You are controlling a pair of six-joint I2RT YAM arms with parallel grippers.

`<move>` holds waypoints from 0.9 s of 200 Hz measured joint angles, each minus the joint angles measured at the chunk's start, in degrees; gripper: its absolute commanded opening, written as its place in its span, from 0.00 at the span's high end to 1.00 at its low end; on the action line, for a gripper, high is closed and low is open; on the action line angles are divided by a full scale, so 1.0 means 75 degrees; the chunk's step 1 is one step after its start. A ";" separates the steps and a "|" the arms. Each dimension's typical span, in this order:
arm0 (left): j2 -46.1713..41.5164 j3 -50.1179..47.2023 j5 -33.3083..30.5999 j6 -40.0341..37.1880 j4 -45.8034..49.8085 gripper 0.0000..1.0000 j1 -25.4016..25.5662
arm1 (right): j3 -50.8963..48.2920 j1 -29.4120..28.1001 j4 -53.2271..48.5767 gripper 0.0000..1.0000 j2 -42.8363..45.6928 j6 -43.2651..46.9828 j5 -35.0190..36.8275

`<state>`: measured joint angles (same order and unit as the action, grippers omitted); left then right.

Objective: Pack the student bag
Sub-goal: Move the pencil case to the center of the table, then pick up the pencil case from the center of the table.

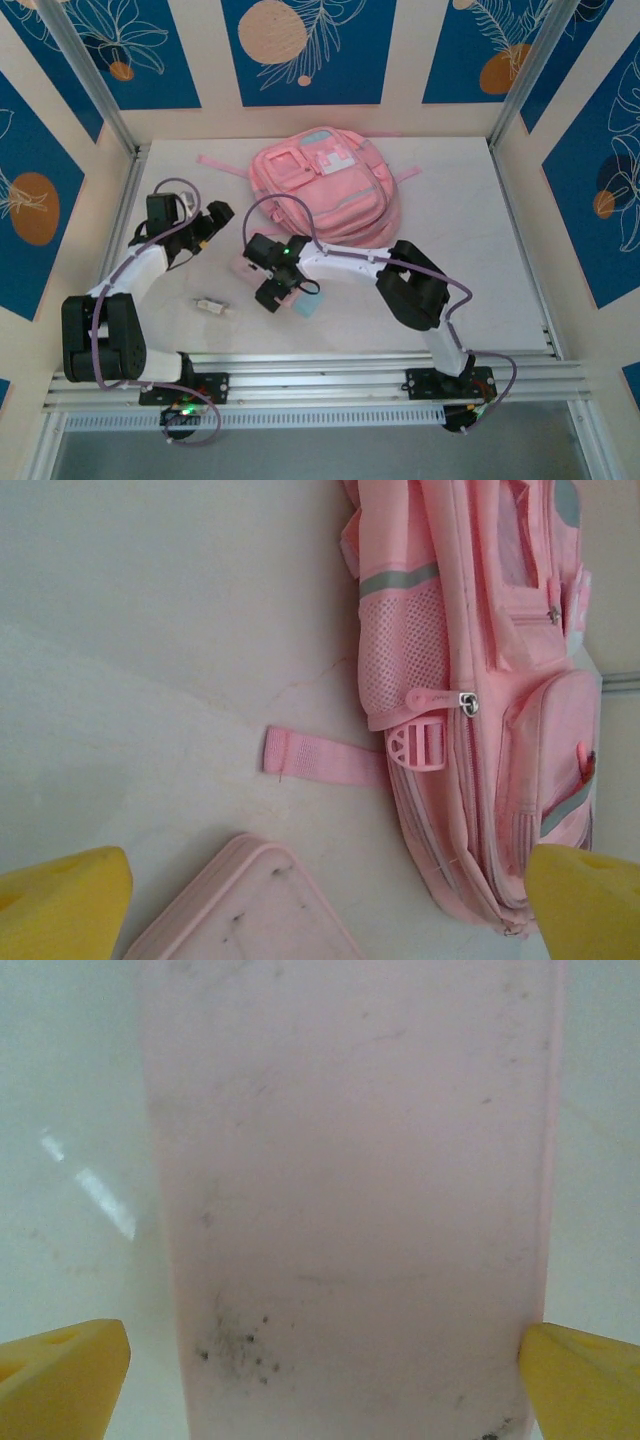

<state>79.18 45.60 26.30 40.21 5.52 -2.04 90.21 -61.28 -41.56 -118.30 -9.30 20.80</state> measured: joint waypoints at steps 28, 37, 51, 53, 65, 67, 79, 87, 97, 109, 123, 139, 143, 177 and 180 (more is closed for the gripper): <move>0.0000 -0.0189 -0.0006 0.0003 0.0000 0.00 0.0143 | 0.0093 0.0003 -0.0297 0.01 0.0052 -0.0026 -0.0125; 0.0000 -0.0254 -0.0032 0.0003 0.0000 0.00 0.0163 | 0.0181 0.0023 -0.0396 0.01 0.0050 -0.0020 -0.0154; 0.0000 -0.0341 -0.0058 0.0006 0.0006 0.00 0.0163 | 0.0388 0.0061 -0.0507 0.01 0.0026 0.0000 -0.0181; 0.0000 -0.0353 -0.0061 0.0006 0.0003 0.00 0.0163 | 0.0423 0.0070 -0.0516 0.01 0.0012 0.0009 -0.0181; 0.0000 -0.0402 -0.0073 0.0006 0.0003 0.00 0.0163 | 0.0565 0.0122 -0.0519 0.01 -0.0035 0.0035 -0.0181; 0.0000 -0.0408 -0.0079 0.0006 0.0003 0.00 0.0163 | 0.0583 0.0134 -0.0519 0.01 -0.0050 0.0038 -0.0181; 0.0000 -0.0452 -0.0096 0.0015 0.0003 0.00 0.0163 | 0.0635 0.0192 -0.0516 0.01 -0.0122 0.0067 -0.0181; 0.0003 -0.0475 -0.0111 0.0032 0.0000 0.00 0.0163 | 0.0656 0.0236 -0.0519 0.01 -0.0210 0.0096 -0.0181; 0.0006 -0.0493 -0.0111 0.0038 0.0000 0.00 0.0169 | 0.0676 0.0286 -0.0519 0.01 -0.0332 0.0119 -0.0178; 0.0012 -0.0498 -0.0111 0.0052 0.0000 0.00 0.0178 | 0.0688 0.0332 -0.0519 0.01 -0.0490 0.0146 -0.0178; 0.0017 -0.0507 -0.0111 0.0055 -0.0006 0.00 0.0192 | 0.0688 0.0379 -0.0522 0.01 -0.0656 0.0187 -0.0242; 0.0023 -0.0533 -0.0111 0.0058 -0.0026 0.00 0.0198 | 0.0729 0.0391 -0.0522 0.01 -0.0740 0.0219 -0.0396; 0.0026 -0.0542 -0.0111 0.0058 -0.0026 0.00 0.0198 | 0.0734 0.0388 -0.0519 0.01 -0.0758 0.0239 -0.0428; 0.0093 -0.0615 -0.0111 0.0061 -0.0058 0.00 0.0219 | 0.0831 0.0256 -0.0493 0.01 -0.0956 0.0274 -0.0557; 0.0096 -0.0621 -0.0111 0.0058 -0.0058 0.00 0.0219 | 0.0831 0.0242 -0.0484 0.00 -0.0979 0.0274 -0.0571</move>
<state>79.90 40.95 25.47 40.64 5.08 -0.40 96.44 -59.46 -45.19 -125.64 -7.25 16.51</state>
